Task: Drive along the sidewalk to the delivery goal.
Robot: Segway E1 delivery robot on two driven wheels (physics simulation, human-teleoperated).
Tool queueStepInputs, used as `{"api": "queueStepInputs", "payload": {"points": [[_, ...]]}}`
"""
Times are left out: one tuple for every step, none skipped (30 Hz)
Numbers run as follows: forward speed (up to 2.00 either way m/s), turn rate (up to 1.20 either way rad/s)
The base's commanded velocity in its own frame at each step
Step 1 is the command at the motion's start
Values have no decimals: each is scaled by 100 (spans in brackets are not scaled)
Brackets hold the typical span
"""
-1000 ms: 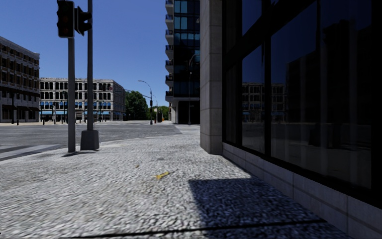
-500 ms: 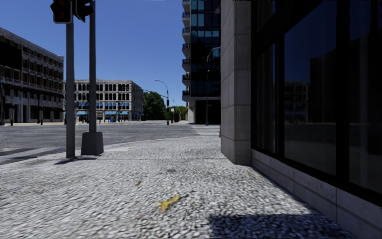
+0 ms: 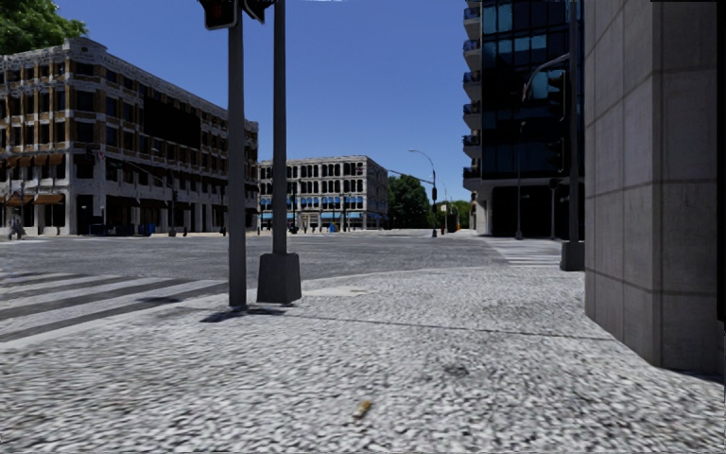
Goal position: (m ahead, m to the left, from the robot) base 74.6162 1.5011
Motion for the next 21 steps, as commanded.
{"api": "queueStepInputs", "payload": {"points": [[182, 75], [182, 75], [182, 75], [182, 75], [182, 75], [182, 75], [182, 75], [182, 75], [182, 75], [182, 75], [182, 75], [182, 77], [182, 82], [182, 84], [182, 84], [182, 85], [182, 85], [182, 85], [182, 85], [182, 85], [182, 85]]}}
